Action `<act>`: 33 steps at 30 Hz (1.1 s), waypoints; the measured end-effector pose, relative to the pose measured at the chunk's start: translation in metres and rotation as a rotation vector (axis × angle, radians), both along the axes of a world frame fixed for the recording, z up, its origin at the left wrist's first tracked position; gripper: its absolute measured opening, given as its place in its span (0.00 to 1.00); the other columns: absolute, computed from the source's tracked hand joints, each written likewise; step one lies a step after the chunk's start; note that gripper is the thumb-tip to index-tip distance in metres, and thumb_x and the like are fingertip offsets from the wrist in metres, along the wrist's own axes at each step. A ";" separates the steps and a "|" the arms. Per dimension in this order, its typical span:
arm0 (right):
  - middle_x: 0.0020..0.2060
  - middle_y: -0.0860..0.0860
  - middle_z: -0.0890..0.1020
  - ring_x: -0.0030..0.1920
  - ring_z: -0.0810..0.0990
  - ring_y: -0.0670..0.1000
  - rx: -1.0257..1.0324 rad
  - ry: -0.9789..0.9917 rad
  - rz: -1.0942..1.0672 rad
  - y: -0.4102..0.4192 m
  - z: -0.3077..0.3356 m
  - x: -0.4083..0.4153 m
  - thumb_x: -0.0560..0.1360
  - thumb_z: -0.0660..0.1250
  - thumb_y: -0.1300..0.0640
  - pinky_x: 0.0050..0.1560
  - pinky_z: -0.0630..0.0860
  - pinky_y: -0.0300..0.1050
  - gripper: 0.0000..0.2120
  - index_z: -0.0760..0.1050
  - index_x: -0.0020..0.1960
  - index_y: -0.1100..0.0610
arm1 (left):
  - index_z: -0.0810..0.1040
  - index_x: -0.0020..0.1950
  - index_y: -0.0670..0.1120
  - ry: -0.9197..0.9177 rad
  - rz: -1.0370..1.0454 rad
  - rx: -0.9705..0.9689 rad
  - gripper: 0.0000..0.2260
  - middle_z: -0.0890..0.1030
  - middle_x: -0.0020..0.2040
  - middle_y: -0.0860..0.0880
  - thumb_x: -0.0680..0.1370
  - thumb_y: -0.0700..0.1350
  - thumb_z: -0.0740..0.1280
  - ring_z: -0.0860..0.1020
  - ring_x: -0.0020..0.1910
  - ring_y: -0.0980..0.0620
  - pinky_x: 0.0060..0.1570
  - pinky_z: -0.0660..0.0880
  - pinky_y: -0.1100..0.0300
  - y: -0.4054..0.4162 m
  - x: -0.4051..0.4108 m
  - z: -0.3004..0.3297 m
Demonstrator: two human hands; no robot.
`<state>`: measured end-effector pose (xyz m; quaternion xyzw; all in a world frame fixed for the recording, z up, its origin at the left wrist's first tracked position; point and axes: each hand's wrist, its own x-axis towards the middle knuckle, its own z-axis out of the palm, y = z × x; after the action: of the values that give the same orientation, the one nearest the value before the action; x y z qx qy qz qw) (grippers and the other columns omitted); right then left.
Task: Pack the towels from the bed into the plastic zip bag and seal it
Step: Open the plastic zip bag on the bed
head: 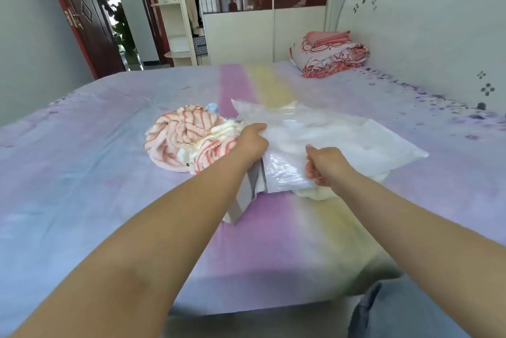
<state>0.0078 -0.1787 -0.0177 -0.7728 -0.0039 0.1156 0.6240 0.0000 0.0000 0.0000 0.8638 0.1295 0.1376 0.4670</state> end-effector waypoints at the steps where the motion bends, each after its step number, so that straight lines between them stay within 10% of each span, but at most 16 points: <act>1: 0.28 0.53 0.76 0.24 0.75 0.49 -0.003 0.057 -0.019 -0.003 -0.007 -0.009 0.79 0.59 0.46 0.25 0.67 0.36 0.18 0.71 0.38 0.58 | 0.68 0.73 0.41 -0.035 -0.006 0.021 0.26 0.71 0.71 0.42 0.75 0.29 0.57 0.71 0.68 0.45 0.60 0.68 0.67 -0.002 -0.004 0.003; 5: 0.33 0.54 0.83 0.28 0.82 0.50 0.035 0.280 0.020 0.000 -0.032 -0.035 0.77 0.55 0.35 0.28 0.73 0.37 0.26 0.71 0.40 0.58 | 0.64 0.75 0.39 -0.170 0.009 0.189 0.26 0.59 0.77 0.42 0.77 0.30 0.55 0.62 0.74 0.46 0.60 0.56 0.73 -0.003 -0.024 0.013; 9: 0.44 0.56 0.84 0.39 0.84 0.53 0.215 0.375 0.067 0.029 -0.028 -0.037 0.76 0.56 0.34 0.34 0.76 0.43 0.24 0.70 0.47 0.56 | 0.60 0.77 0.41 -0.206 0.043 0.369 0.27 0.55 0.78 0.43 0.77 0.31 0.55 0.67 0.71 0.45 0.59 0.67 0.61 0.020 -0.050 0.019; 18: 0.40 0.55 0.82 0.35 0.80 0.50 0.511 0.394 0.120 0.155 -0.005 -0.053 0.75 0.66 0.43 0.26 0.73 0.37 0.15 0.73 0.46 0.55 | 0.59 0.77 0.48 -0.267 0.280 0.784 0.31 0.58 0.78 0.49 0.74 0.32 0.55 0.78 0.48 0.38 0.36 0.69 0.52 0.142 -0.122 0.051; 26: 0.20 0.49 0.71 0.17 0.68 0.45 0.409 0.278 0.183 0.242 0.006 -0.089 0.72 0.72 0.48 0.21 0.69 0.34 0.14 0.73 0.38 0.57 | 0.60 0.77 0.50 -0.335 0.677 0.497 0.30 0.58 0.79 0.52 0.75 0.34 0.54 0.78 0.51 0.40 0.40 0.72 0.52 0.215 -0.195 0.018; 33: 0.25 0.50 0.70 0.21 0.68 0.46 0.243 0.272 0.297 0.286 0.010 -0.114 0.72 0.67 0.60 0.22 0.70 0.34 0.06 0.70 0.39 0.56 | 0.56 0.79 0.48 -0.433 1.020 0.219 0.30 0.56 0.80 0.50 0.77 0.35 0.54 0.72 0.66 0.47 0.42 0.66 0.58 0.226 -0.240 -0.029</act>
<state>-0.1057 0.1076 -0.0079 -0.6602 -0.0472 0.3079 0.6835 -0.2402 0.2262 -0.0295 0.6873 0.4168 0.5327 0.2649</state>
